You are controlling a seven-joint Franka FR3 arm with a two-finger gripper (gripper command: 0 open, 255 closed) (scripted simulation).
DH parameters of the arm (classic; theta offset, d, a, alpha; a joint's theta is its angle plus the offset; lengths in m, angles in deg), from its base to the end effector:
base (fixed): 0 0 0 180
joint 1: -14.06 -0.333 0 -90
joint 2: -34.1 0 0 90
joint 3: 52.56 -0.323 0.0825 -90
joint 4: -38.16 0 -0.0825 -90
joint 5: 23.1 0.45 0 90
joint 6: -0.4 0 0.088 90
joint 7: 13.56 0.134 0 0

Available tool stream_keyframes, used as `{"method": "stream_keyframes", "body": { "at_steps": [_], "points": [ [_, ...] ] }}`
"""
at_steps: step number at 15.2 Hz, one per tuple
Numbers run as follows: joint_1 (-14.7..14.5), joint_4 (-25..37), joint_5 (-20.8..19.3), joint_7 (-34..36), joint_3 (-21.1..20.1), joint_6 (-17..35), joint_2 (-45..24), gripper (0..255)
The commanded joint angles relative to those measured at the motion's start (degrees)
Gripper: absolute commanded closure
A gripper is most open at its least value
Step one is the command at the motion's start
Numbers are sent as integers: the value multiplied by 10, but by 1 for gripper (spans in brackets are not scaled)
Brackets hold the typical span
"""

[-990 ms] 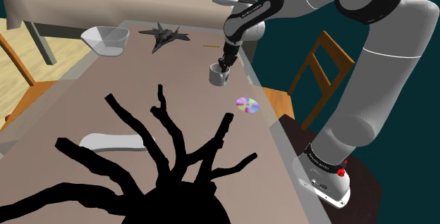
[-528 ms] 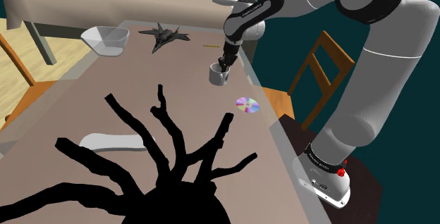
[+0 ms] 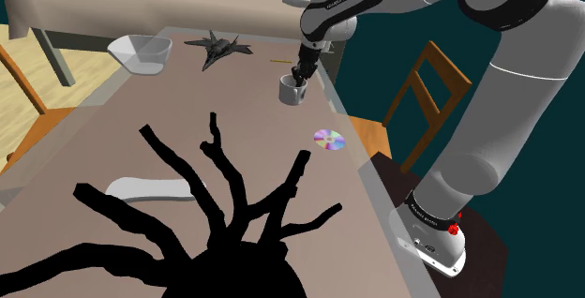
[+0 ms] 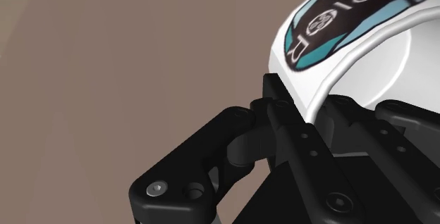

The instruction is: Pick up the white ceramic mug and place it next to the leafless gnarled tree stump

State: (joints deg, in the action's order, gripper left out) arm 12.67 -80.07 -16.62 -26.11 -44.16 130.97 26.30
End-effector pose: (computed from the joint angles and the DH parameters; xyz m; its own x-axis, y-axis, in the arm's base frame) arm 0.6325 -0.0721 0.3183 0.9954 0.0262 0.0924 0.0311 -0.9981 -0.0528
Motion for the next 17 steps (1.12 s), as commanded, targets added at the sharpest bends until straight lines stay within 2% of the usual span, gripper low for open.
{"method": "stream_keyframes", "body": {
  "at_steps": [1,17],
  "points": [
    [-1,6,-3,3,0,-14,9,255],
    [-1,80,-18,19,2,-130,52,255]
  ]
}}
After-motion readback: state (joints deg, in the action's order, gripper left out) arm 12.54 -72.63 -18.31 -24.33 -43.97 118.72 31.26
